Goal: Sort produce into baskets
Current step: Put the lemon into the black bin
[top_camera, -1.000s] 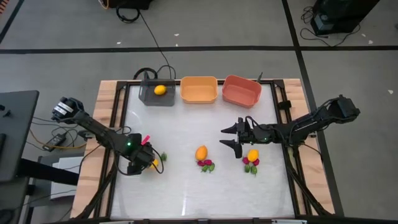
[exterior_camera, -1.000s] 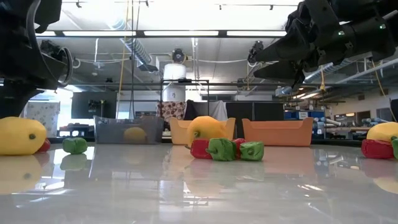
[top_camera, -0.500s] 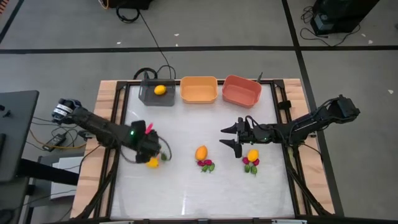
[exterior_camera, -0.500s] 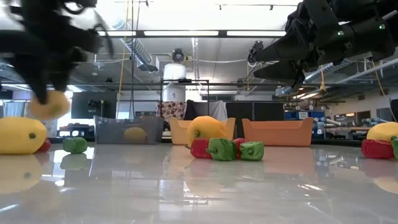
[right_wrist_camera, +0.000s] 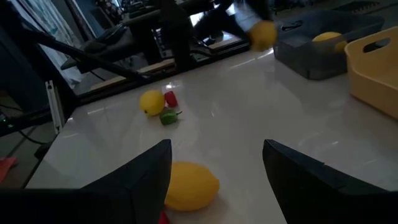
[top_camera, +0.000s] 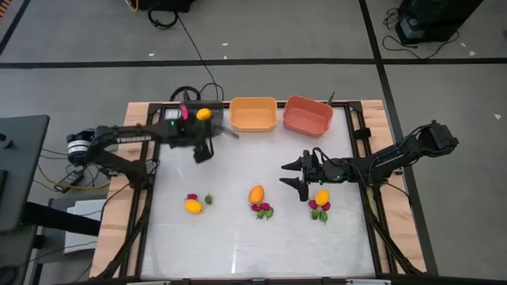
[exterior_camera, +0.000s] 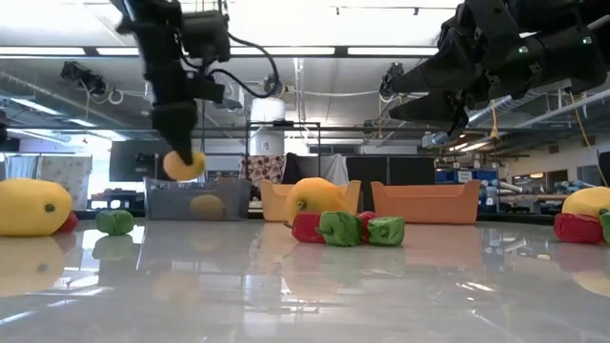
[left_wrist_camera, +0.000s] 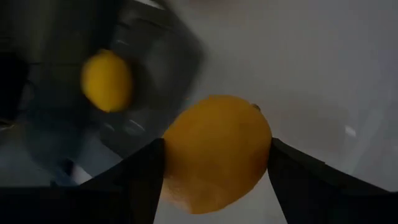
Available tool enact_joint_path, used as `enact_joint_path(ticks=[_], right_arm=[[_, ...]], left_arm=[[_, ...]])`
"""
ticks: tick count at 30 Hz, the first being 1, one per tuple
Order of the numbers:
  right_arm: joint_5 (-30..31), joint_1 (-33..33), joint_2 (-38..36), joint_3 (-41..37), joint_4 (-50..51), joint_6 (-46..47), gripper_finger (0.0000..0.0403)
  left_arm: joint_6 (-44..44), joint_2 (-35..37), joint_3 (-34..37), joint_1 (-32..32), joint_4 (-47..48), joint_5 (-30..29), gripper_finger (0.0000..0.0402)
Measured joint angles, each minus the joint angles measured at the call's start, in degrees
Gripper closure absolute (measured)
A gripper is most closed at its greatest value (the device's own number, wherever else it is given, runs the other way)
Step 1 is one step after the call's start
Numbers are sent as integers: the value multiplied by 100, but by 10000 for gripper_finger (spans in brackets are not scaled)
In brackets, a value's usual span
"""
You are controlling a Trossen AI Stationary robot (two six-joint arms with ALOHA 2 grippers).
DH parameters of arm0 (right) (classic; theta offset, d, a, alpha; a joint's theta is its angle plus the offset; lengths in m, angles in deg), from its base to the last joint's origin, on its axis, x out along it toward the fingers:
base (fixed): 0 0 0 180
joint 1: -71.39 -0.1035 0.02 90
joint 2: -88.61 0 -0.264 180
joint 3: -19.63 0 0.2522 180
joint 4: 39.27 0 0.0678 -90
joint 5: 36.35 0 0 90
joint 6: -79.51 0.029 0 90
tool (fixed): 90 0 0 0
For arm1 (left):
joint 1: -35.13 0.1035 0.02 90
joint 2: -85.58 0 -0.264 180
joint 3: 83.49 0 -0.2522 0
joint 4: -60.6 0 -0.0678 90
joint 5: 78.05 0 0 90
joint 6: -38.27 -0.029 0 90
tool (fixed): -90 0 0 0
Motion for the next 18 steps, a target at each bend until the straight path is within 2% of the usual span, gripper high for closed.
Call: enact_joint_path(ticks=[4,9,14,18], right_arm=[[0,0,0,0,1,-28,140],[0,0,0,0,9,-41,140],[0,0,0,-1,110,-43,140],[0,0,0,-2,116,-61,140]], left_arm=[[-388,0,-1,846,-708,-14,140],[-423,-33,-9,1670,-1510,-12,139],[-379,-203,-11,2028,-1541,-11,135],[-266,-417,-11,2114,-1501,-6,113]])
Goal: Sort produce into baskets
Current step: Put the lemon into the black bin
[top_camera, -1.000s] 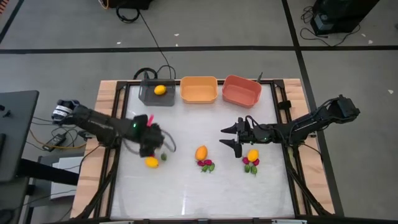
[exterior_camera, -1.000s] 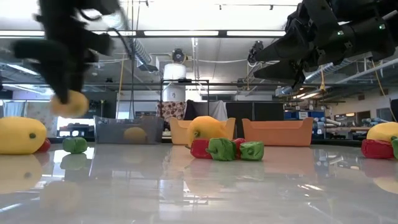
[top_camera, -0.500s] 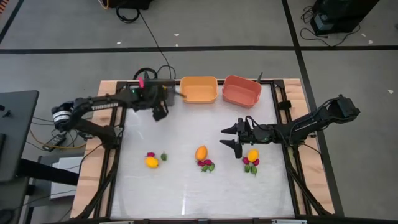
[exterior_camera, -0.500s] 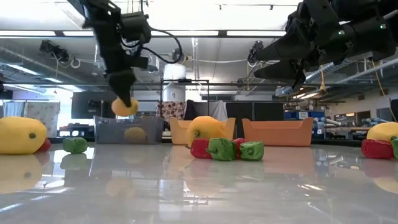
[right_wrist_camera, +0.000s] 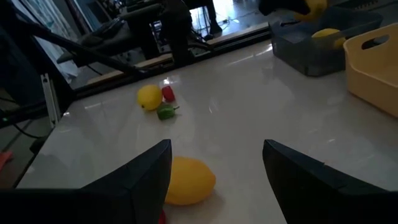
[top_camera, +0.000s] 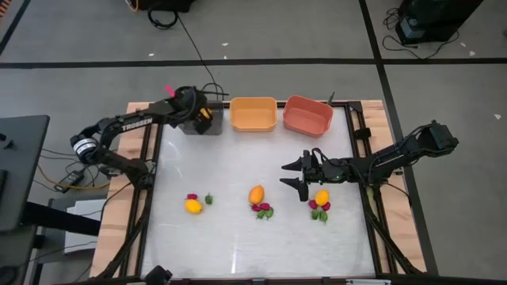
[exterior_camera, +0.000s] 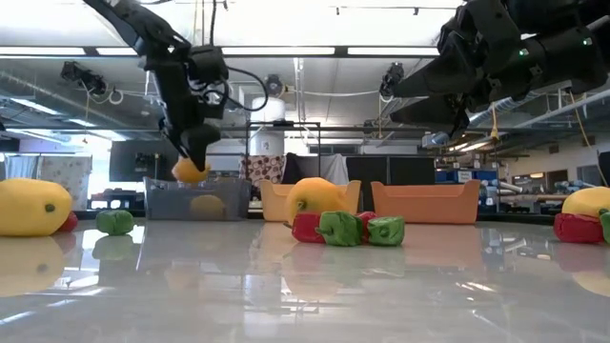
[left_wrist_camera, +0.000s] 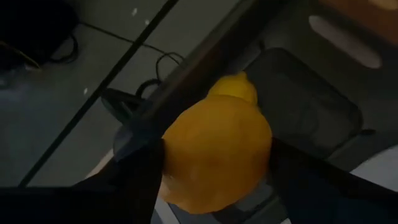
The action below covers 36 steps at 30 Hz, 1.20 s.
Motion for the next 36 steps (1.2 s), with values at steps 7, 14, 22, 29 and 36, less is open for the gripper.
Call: enact_joint_path(ticks=[7,14,22,29,36], right_arm=[[-2,0,0,0,-2,-30,140],[-3,1,0,0,-1,-95,140],[-2,10,0,0,43,-139,140],[200,11,0,0,323,-139,140],[287,-26,0,0,385,-95,140]], left_arm=[[7,-79,0,4,-4,179,68],[-148,-79,0,-101,394,188,50],[7,-77,0,-667,477,91,53],[480,-70,-449,-1436,1303,-2,53],[1145,-64,-627,-2578,2584,808,53]])
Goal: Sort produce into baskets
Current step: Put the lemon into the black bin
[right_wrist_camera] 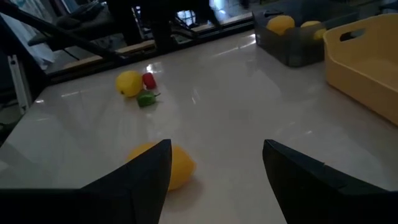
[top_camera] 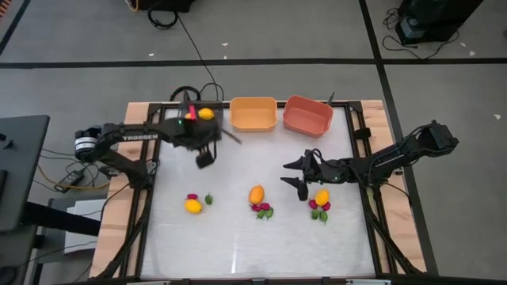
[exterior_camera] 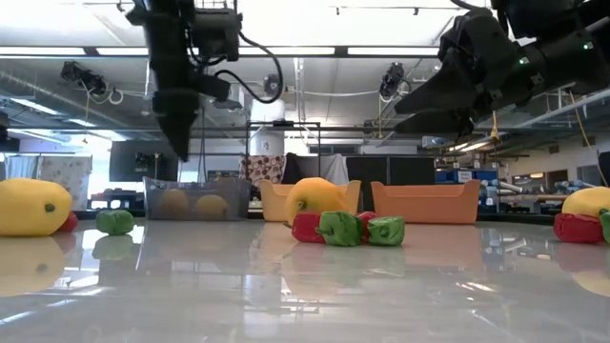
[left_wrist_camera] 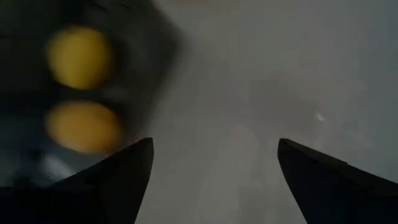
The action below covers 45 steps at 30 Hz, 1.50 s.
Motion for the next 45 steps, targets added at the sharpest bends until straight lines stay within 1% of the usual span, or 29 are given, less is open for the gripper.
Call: enact_joint_path(ticks=[4,9,11,15,20,23,28,36,38,41,45], right_arm=[[-7,-115,0,0,-13,13,140],[2,-199,0,0,-33,4,140],[10,-199,0,0,-33,2,140],[17,-199,0,0,-46,2,140],[12,-199,0,0,-136,7,140],[-3,-199,0,0,-168,19,140],[-5,-199,0,0,-172,22,140],[-49,-199,0,0,-181,96,140],[-49,-199,0,0,-186,83,140],[-49,-199,0,0,-192,83,140],[-49,-199,0,0,-203,107,140]], left_arm=[[695,0,145,-802,381,835,53],[1548,-2,266,-1987,440,1357,53],[1754,-2,266,-2406,407,1549,53],[2000,-2,266,-3155,312,1597,53],[2059,-15,266,-3758,-56,1503,53],[2059,-15,266,-3953,-320,1497,53],[2161,-55,301,-4115,-414,1235,53],[2339,-59,958,-4236,-476,1283,53],[2341,-59,1076,-4236,-710,1265,53],[2314,-59,1324,-4236,-1315,1372,53],[2369,-59,1637,-4236,-1426,1504,53]])
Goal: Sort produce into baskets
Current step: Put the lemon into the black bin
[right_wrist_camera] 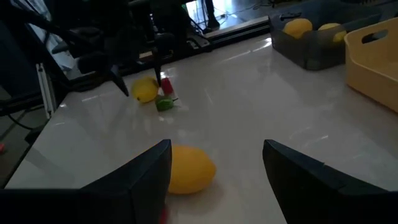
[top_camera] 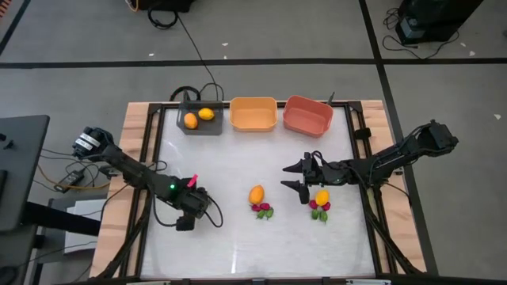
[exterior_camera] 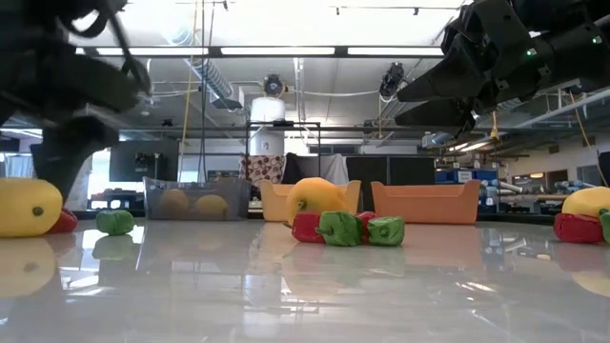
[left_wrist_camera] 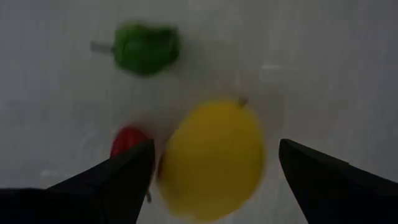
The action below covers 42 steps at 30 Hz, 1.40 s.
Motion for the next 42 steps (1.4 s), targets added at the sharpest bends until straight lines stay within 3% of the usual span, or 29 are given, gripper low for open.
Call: enact_joint_path(ticks=[5,15,28,35,42], right_arm=[[0,0,0,0,-4,2,140],[0,0,0,0,-50,4,140],[37,0,0,0,-48,20,140],[54,0,-2,0,-55,57,140],[66,0,-2,0,-87,154,140]], left_arm=[[356,2,140,46,229,65,73],[250,4,140,474,40,74,187],[-274,366,-717,1414,174,-75,169],[-972,557,-859,2711,384,-896,168],[-1755,527,-858,4709,-208,-1409,168]])
